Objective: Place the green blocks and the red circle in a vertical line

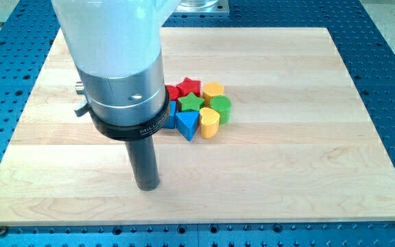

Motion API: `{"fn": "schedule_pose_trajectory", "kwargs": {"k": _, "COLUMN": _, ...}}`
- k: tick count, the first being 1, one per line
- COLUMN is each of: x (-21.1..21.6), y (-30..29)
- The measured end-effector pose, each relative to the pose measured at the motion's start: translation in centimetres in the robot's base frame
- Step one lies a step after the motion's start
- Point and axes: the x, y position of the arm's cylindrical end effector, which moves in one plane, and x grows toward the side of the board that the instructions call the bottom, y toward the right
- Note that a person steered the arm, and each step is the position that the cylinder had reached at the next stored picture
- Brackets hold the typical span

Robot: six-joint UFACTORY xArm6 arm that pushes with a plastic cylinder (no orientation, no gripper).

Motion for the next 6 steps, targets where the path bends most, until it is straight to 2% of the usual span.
{"fn": "schedule_pose_trajectory", "kwargs": {"k": 2, "x": -0.8, "y": 1.5}}
{"fn": "schedule_pose_trajectory", "kwargs": {"k": 4, "x": -2.7, "y": 10.9}}
{"fn": "schedule_pose_trajectory", "kwargs": {"k": 6, "x": -12.4, "y": 15.3}}
